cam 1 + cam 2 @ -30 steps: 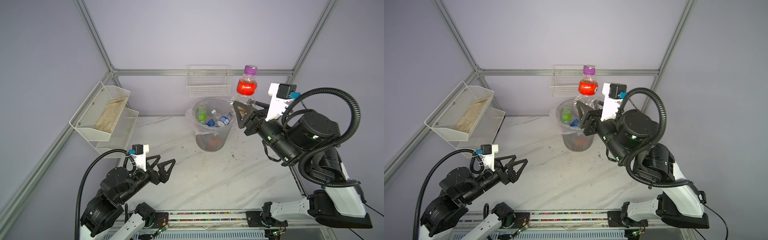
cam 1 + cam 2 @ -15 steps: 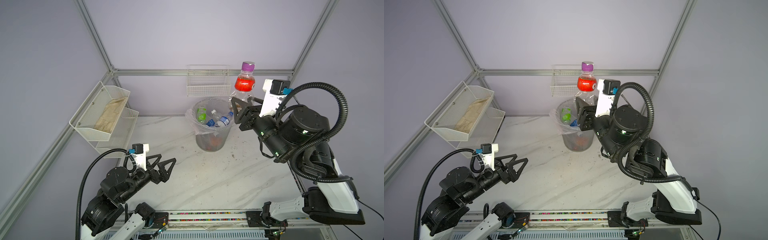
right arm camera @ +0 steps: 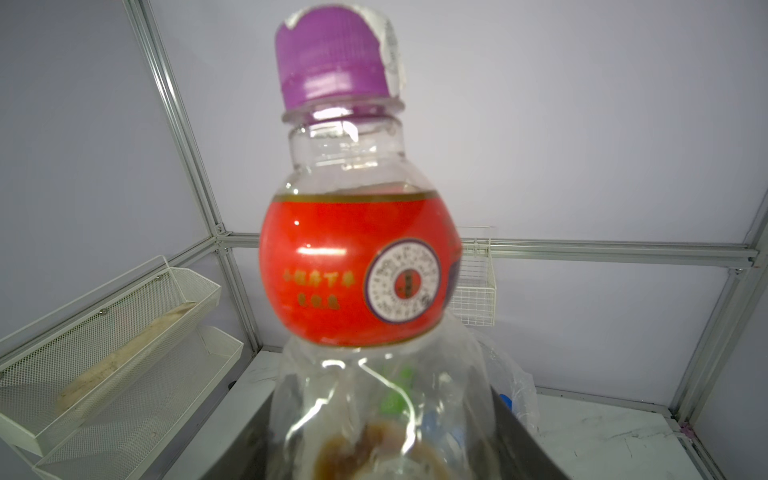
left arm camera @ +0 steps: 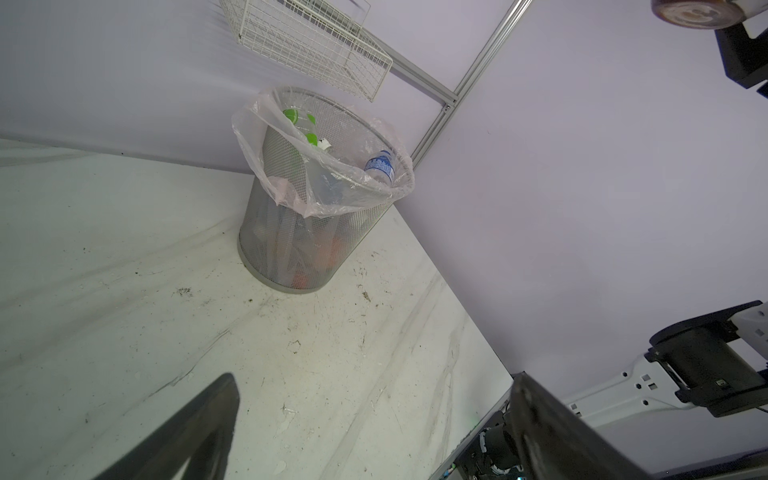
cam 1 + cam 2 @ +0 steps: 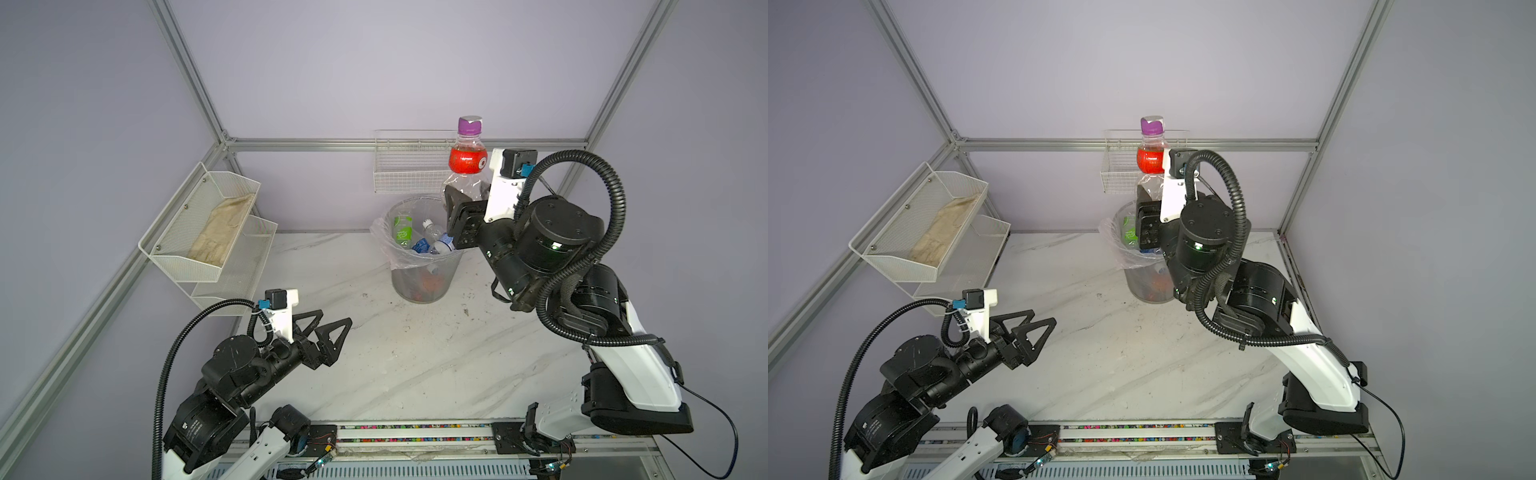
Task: Throw the plastic bottles in the bin
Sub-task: 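Lift the red-labelled bottle high with the right gripper beside the wastebasket, then swing the right gripper over the wastebasket and open it to drop the bottle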
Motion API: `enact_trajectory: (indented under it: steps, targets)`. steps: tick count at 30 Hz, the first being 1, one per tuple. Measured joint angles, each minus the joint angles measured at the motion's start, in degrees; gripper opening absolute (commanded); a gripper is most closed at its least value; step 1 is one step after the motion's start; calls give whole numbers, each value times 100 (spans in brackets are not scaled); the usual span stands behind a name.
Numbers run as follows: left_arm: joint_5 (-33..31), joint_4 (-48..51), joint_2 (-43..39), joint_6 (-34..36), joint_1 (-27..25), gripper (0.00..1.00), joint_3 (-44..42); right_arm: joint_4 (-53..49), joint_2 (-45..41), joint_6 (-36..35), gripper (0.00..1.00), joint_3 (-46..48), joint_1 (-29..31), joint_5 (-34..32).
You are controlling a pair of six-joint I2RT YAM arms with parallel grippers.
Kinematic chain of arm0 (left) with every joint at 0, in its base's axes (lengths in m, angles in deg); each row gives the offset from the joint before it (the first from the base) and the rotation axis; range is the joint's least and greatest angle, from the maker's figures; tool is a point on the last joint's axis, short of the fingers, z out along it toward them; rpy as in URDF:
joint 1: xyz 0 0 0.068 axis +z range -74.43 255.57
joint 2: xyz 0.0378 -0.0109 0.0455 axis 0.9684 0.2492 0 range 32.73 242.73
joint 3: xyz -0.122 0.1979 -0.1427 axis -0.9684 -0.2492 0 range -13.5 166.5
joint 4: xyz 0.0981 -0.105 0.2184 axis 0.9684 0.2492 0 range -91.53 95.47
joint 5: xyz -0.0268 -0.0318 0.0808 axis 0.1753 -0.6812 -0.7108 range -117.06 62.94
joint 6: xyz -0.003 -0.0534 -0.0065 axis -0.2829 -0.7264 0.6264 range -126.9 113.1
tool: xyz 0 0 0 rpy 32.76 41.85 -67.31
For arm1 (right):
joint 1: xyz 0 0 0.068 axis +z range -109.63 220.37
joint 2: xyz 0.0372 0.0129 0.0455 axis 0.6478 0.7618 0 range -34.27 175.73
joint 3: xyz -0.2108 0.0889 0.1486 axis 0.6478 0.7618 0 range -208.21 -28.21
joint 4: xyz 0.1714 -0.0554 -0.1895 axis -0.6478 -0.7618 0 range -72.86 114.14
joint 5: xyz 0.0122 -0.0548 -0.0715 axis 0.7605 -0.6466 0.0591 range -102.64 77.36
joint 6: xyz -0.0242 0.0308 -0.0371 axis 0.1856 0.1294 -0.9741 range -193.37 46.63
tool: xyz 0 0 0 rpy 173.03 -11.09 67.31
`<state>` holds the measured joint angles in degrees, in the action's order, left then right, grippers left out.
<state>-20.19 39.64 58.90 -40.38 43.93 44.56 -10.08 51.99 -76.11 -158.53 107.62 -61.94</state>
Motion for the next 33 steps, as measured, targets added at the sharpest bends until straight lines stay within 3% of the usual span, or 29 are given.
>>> enact_trajectory:
  steps: [5,12,13,15,23,33]
  targets:
    - [0,0,-13,2,0,100,-46,-4,107,-28,43,-72,-479,245]
    - [0,11,-83,2,0,100,-57,-365,575,492,48,-118,-2245,1843]
    - [-2,13,-94,2,0,100,-57,-455,702,581,54,-114,-2437,2070]
    - [-2,26,-107,2,0,100,-57,-636,990,782,97,-39,-2787,2535]
    - [-17,140,-181,4,0,100,-57,-1438,1722,1051,97,234,-3156,3364]
    - [-68,181,-98,2,0,100,-57,-1182,343,1141,98,802,-3141,3425]
